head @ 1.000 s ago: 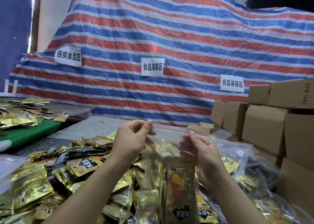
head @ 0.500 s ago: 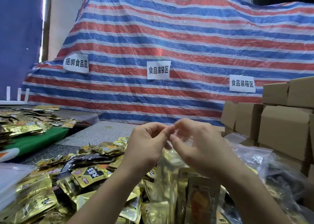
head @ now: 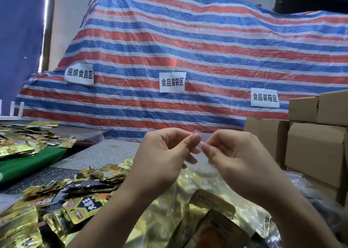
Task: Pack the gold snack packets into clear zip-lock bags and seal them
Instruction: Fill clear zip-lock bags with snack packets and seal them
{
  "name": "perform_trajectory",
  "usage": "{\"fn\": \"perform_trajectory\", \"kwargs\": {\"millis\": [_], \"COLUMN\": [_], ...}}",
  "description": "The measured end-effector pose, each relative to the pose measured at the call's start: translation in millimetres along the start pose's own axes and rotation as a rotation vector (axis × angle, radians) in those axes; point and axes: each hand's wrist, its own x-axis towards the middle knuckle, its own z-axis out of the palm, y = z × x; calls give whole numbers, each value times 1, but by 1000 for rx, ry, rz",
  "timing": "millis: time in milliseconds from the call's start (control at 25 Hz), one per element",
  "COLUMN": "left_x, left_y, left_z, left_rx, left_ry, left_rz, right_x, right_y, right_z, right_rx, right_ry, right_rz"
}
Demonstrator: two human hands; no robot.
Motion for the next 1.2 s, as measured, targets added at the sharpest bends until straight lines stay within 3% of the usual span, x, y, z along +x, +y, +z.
{"fn": "perform_trajectory", "kwargs": {"millis": [360,1200], "left_x": [1,-5], "left_y": [5,8], "left_z": [-10,2], "left_rx": [86,165], "left_ry": [-43,-18], "left_rz": [70,82], "right_x": [-2,-2], "right_y": [-5,-6], "right_z": [-3,6], "right_rx": [77,82], "right_ry": [-56,67], "right_rz": [28,68]}}
